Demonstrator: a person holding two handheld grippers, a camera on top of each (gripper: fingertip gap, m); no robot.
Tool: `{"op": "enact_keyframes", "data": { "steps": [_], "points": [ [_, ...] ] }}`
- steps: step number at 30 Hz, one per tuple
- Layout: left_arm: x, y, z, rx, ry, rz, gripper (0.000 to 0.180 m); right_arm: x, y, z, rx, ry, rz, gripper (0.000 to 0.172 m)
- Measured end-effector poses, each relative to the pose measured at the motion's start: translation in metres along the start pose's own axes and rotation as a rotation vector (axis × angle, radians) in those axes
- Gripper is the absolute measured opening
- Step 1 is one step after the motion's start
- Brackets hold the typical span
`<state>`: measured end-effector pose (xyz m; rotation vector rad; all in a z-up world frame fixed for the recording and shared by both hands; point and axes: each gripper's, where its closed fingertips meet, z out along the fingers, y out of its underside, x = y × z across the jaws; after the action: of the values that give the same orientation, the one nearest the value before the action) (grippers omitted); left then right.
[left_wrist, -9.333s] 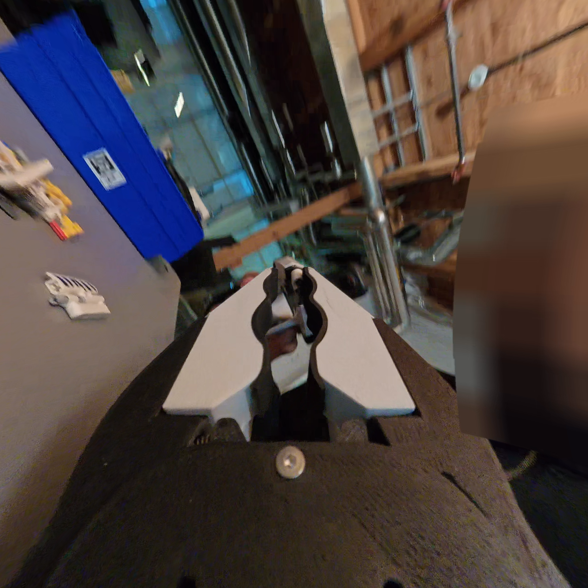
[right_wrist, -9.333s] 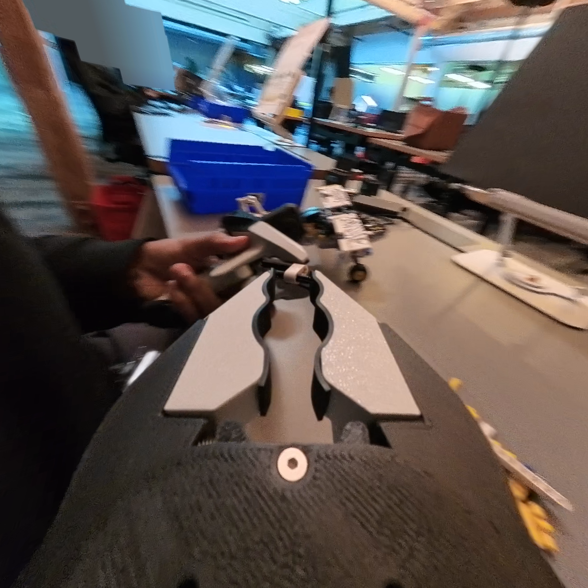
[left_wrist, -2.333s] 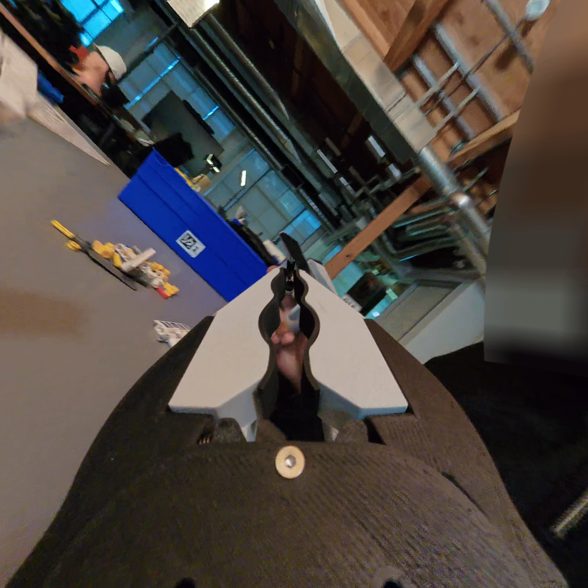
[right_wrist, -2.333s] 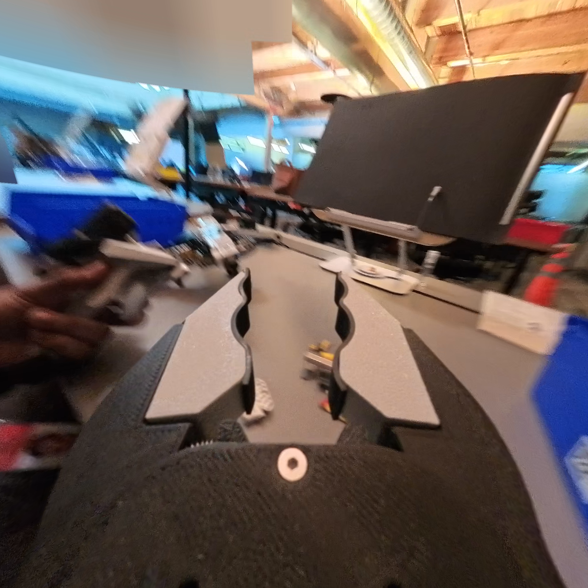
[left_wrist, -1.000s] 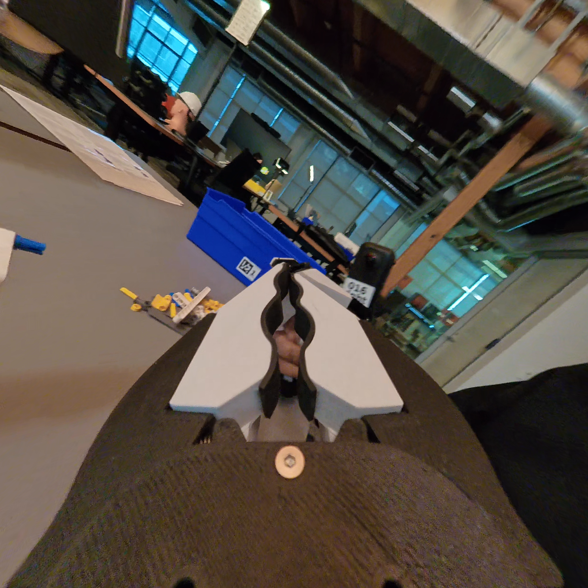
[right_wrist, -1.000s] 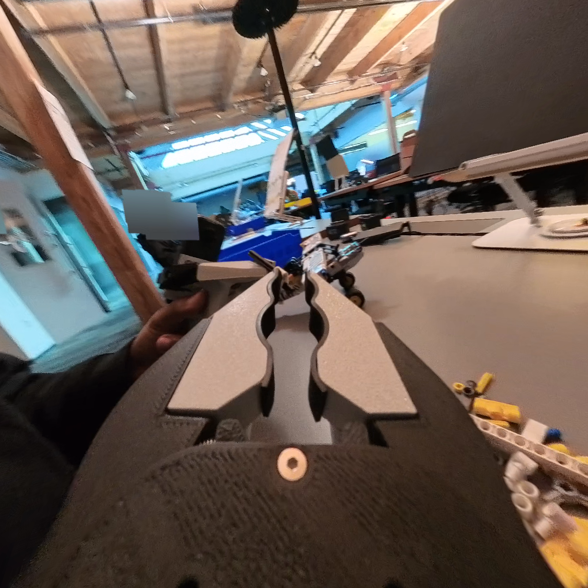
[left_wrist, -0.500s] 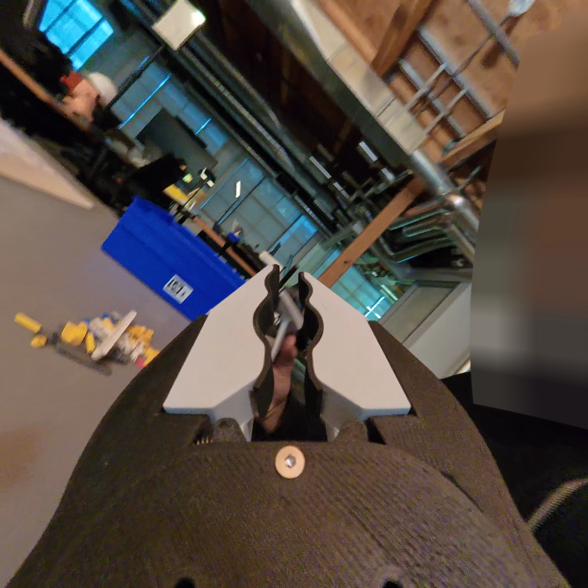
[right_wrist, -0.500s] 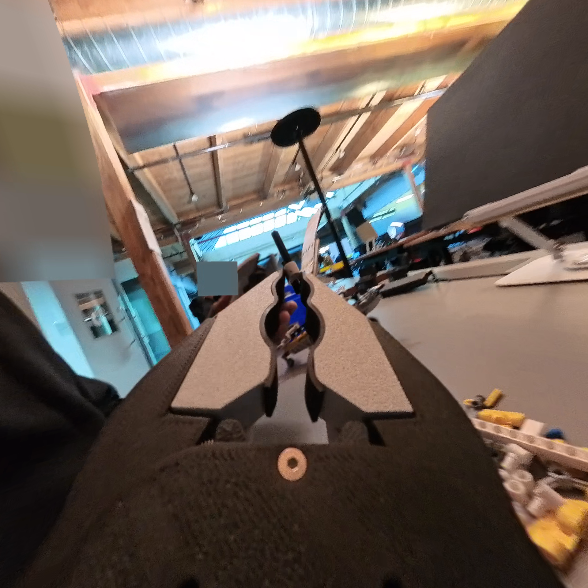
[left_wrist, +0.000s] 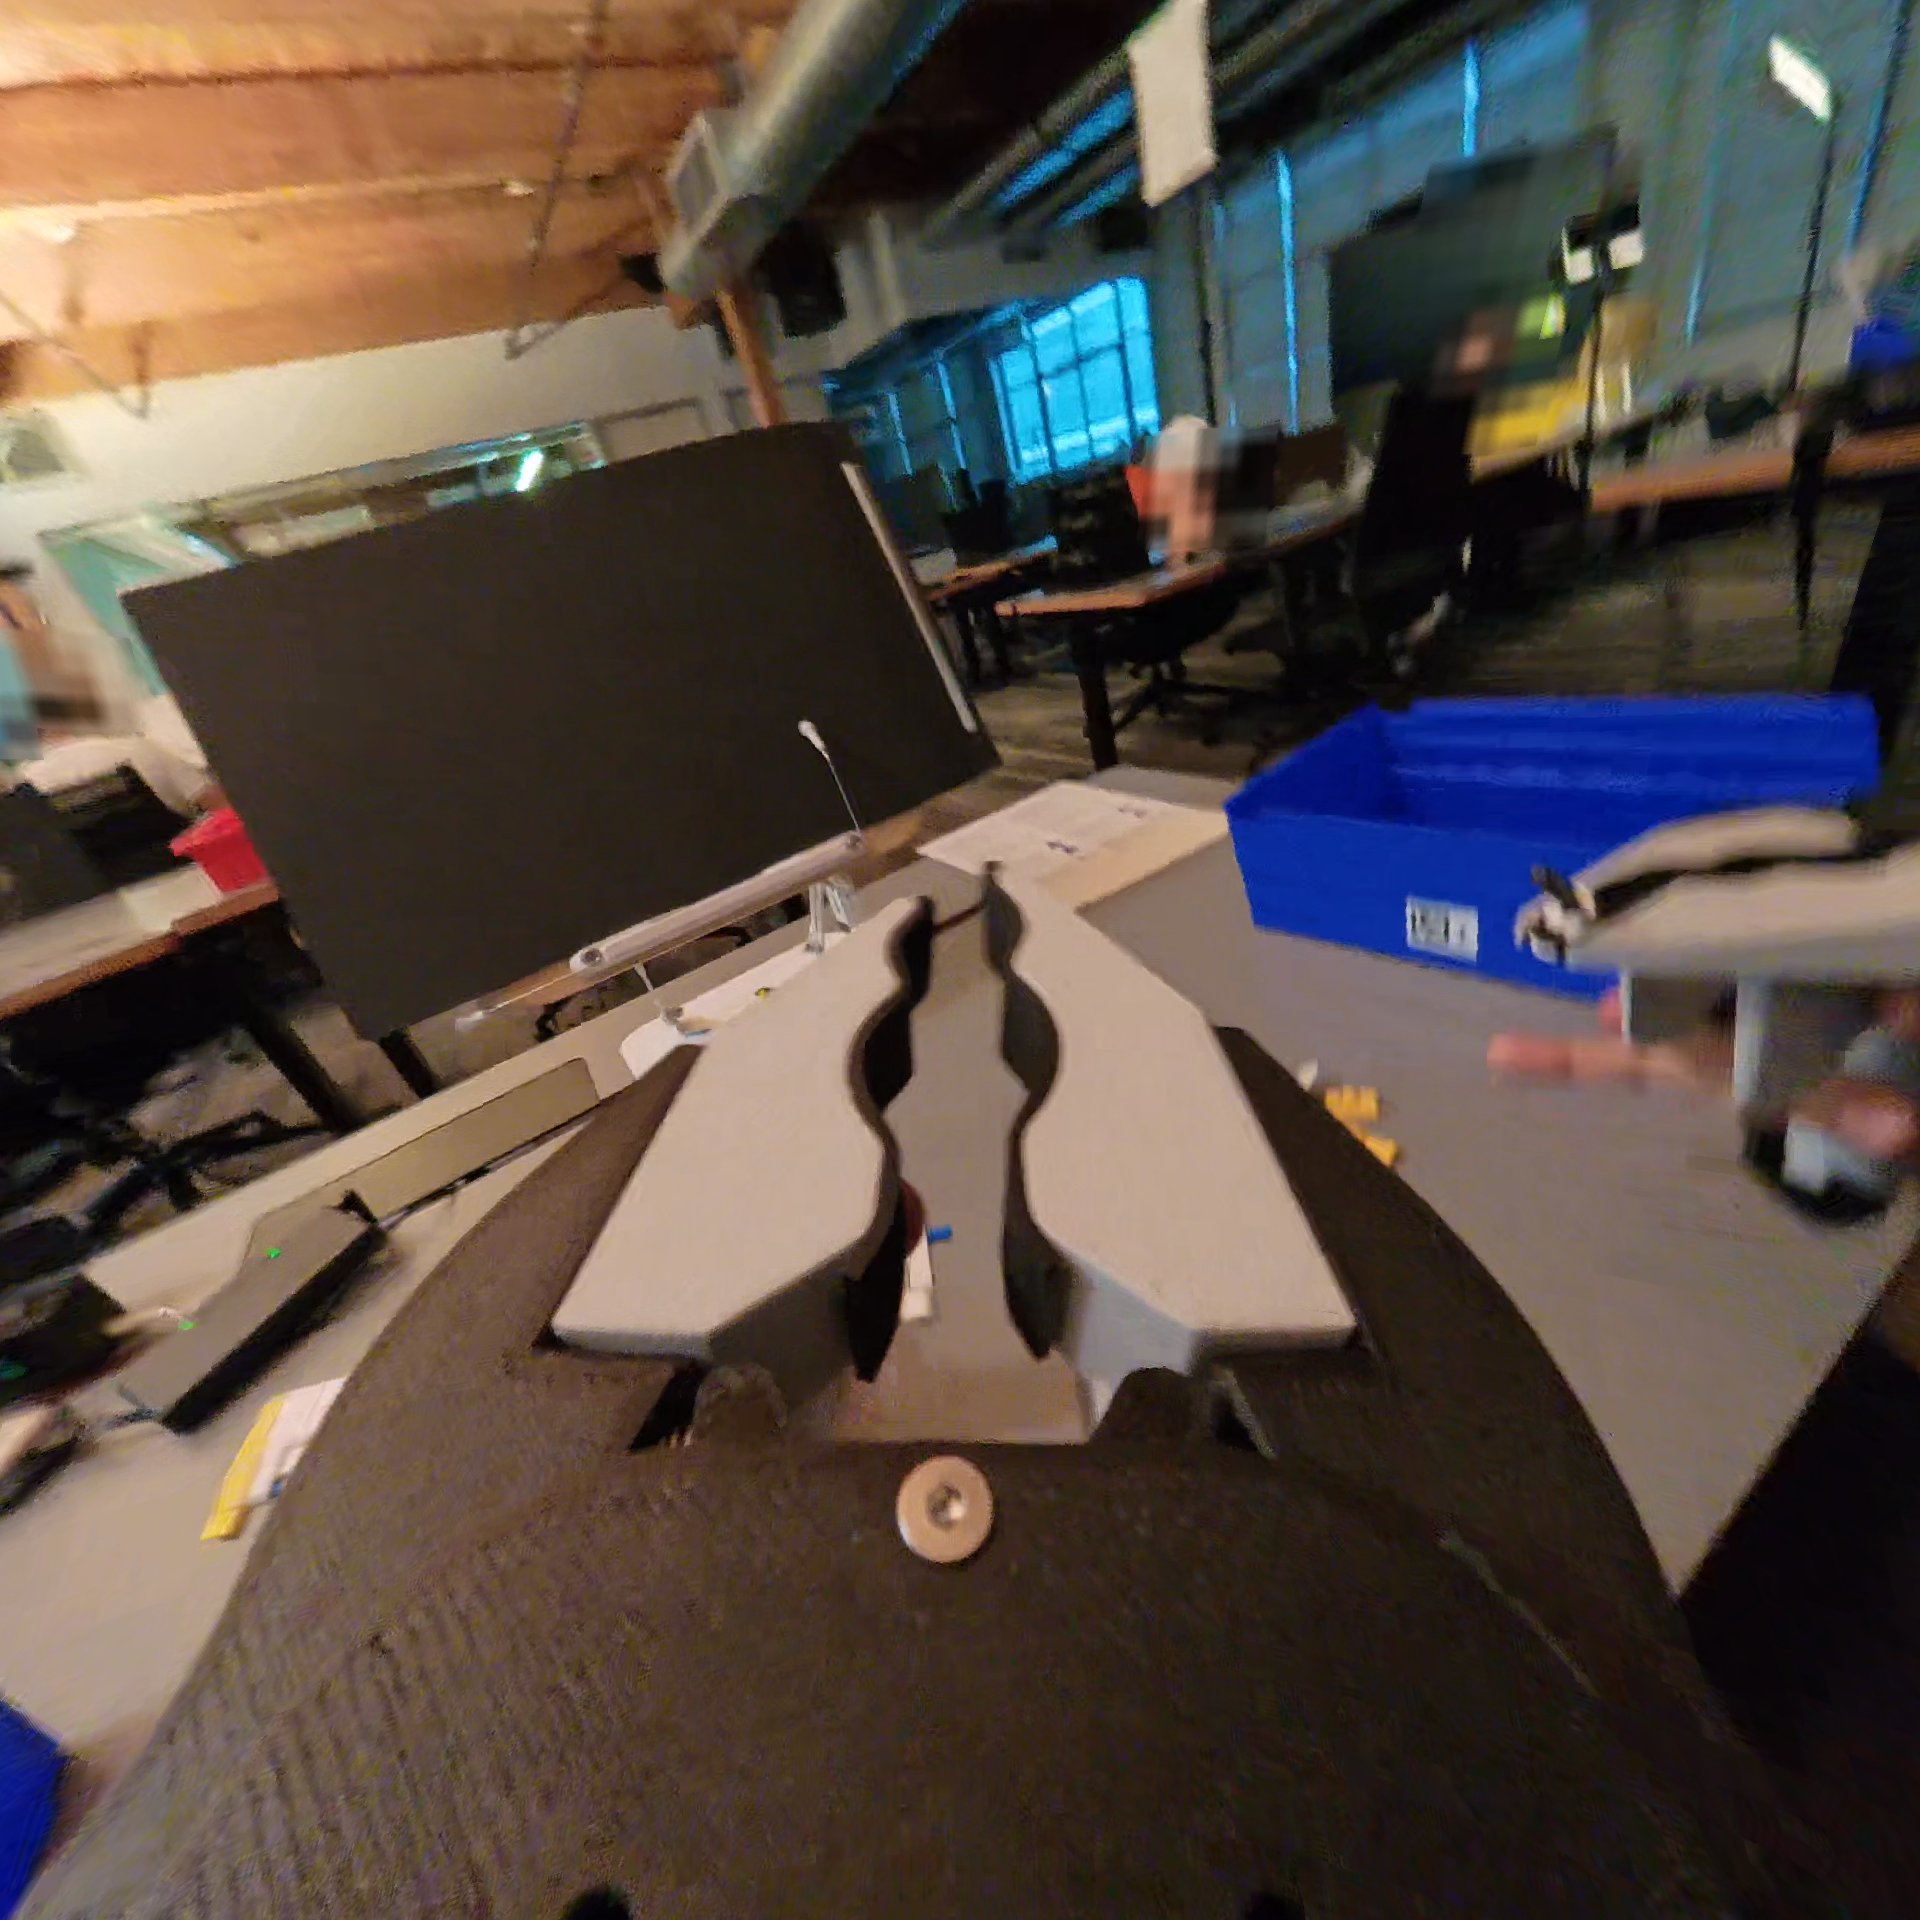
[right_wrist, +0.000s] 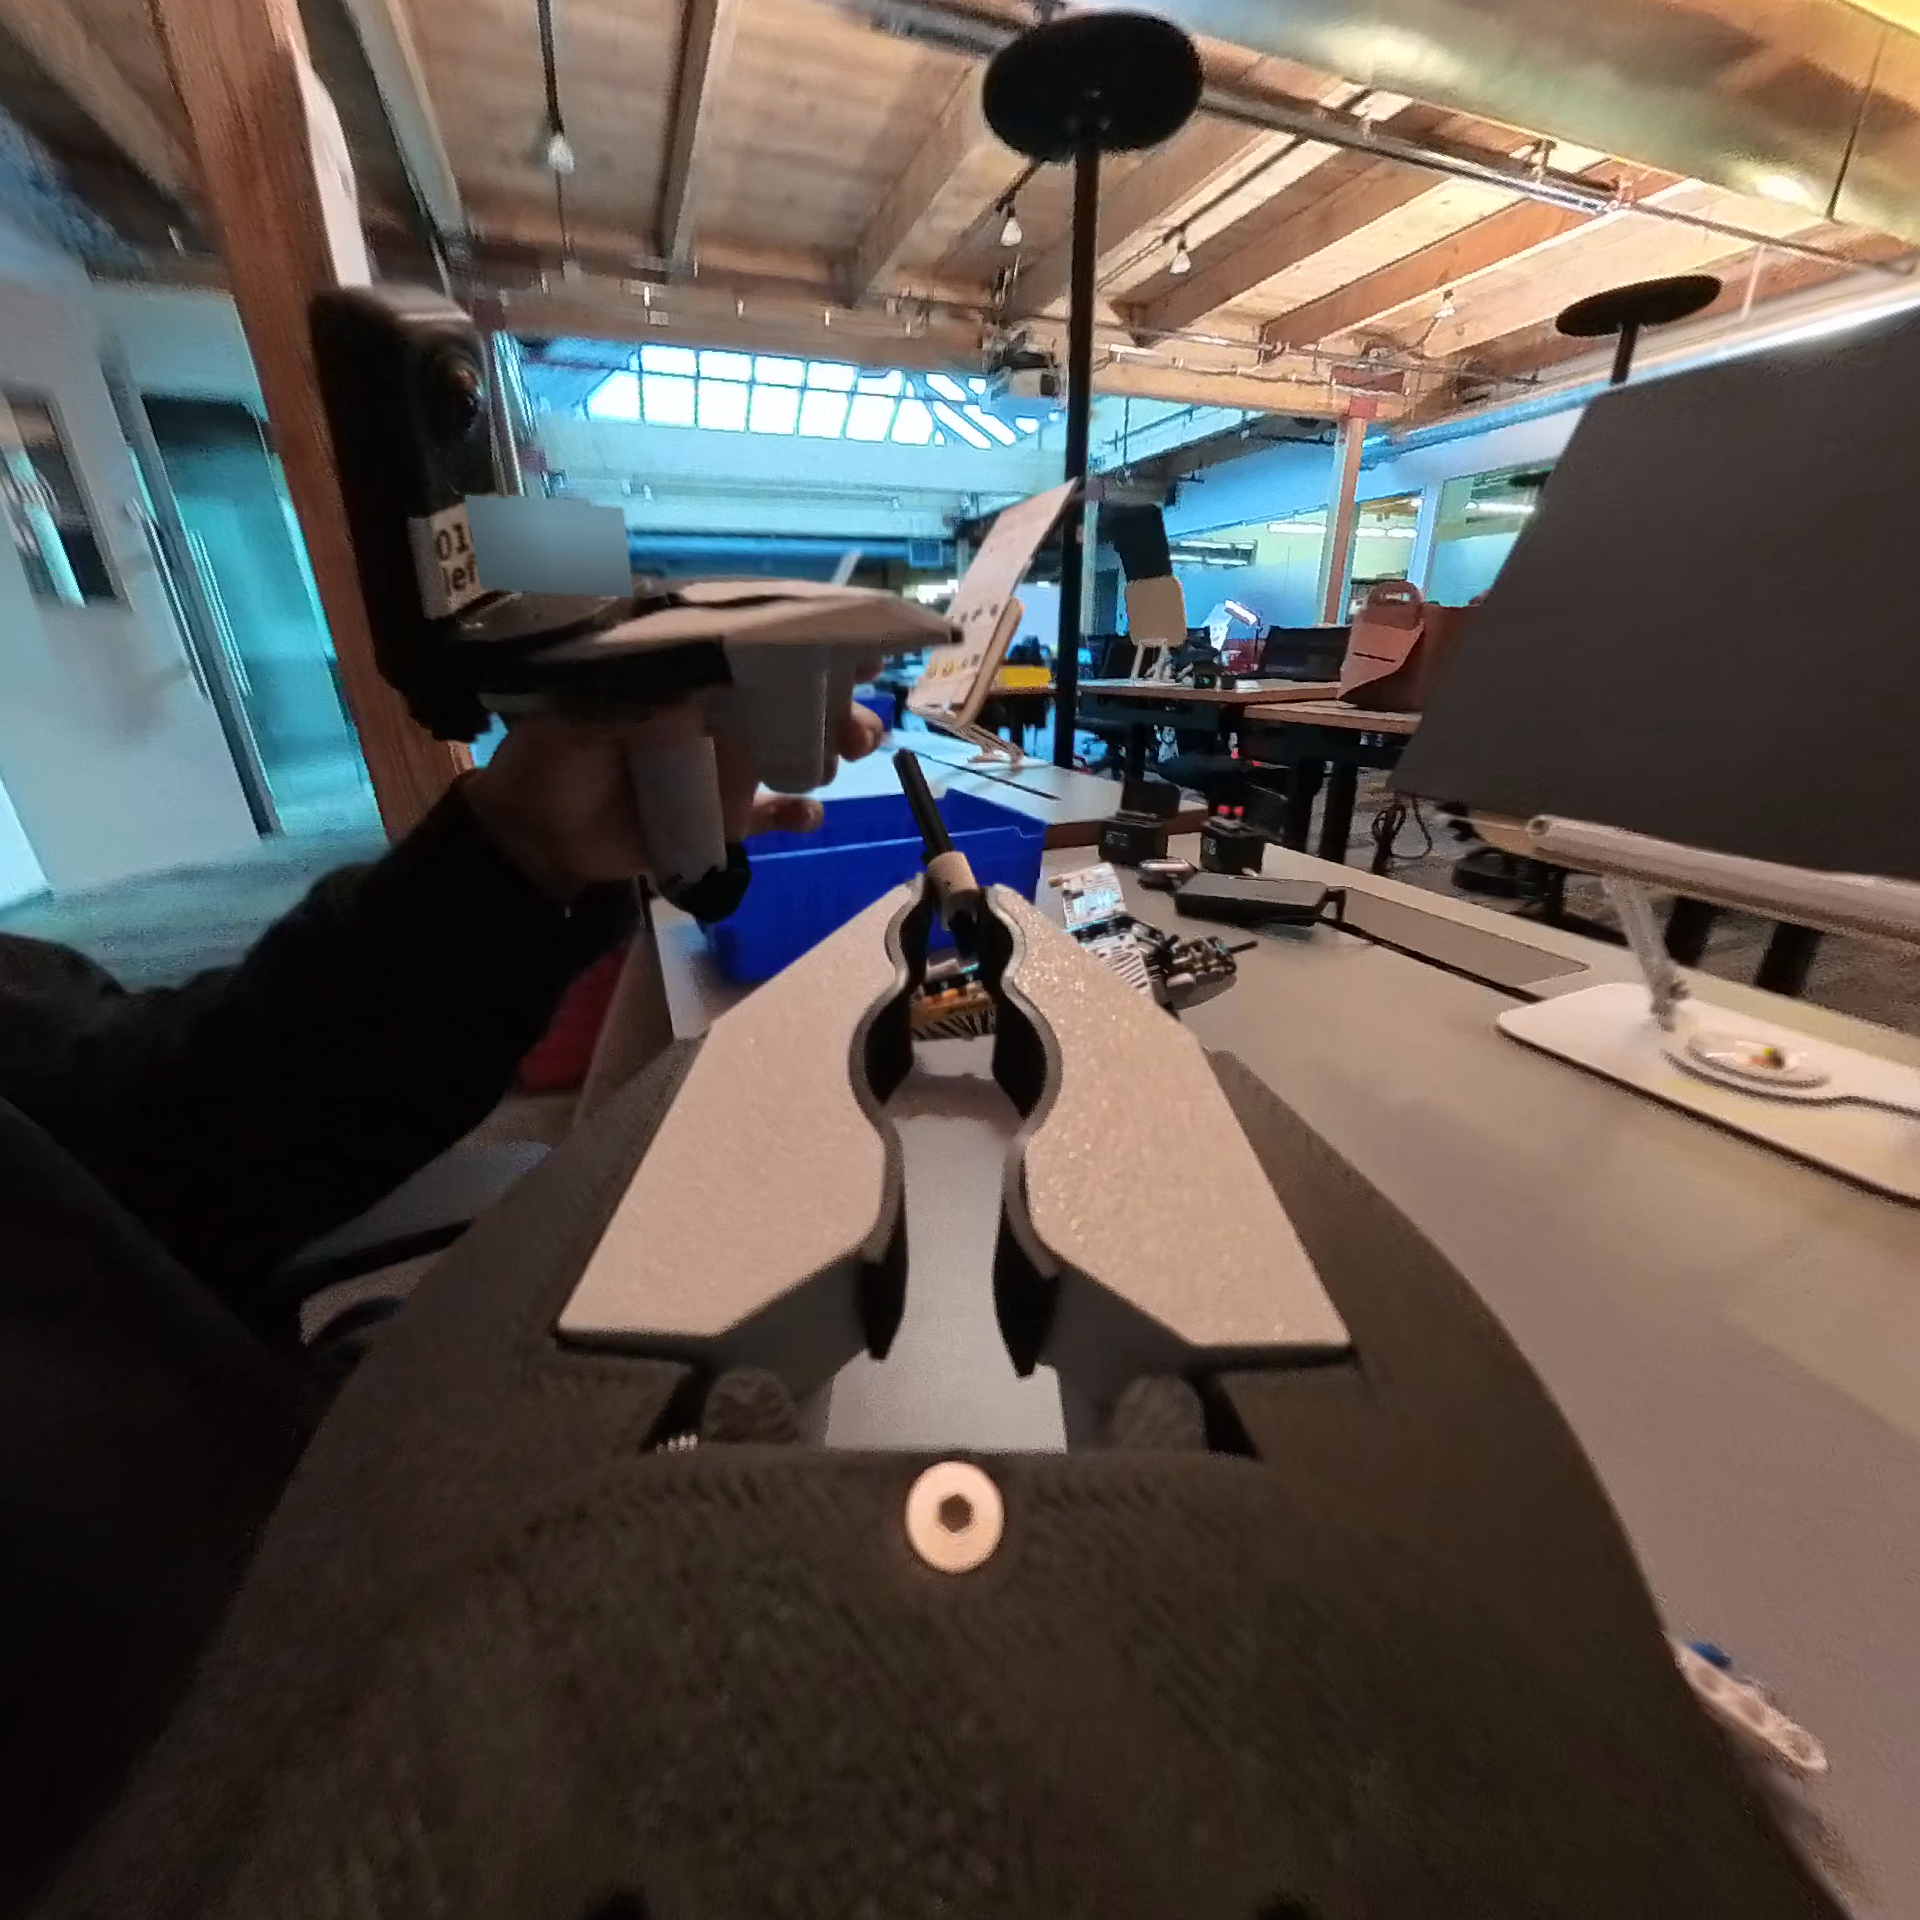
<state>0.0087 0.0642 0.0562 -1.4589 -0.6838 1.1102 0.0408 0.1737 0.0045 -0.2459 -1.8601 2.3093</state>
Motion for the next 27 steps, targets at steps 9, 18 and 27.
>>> {"op": "enact_keyframes", "data": {
  "steps": [9, 18, 27],
  "points": [
    [0.067, 0.020, -0.012, -0.068, 0.035, 0.285, 0.000, 0.005, 0.031, 0.007, -0.347, 0.210, 0.012, 0.007],
    [0.069, 0.082, 0.011, -0.154, 0.079, 0.017, 0.000, 0.038, 0.090, 0.010, -0.491, 0.301, -0.095, 0.007],
    [0.100, 0.157, 0.043, -0.216, 0.397, -0.528, 0.043, 0.053, 0.113, 0.011, -0.304, 0.117, 0.177, 0.008]
  ]
}}
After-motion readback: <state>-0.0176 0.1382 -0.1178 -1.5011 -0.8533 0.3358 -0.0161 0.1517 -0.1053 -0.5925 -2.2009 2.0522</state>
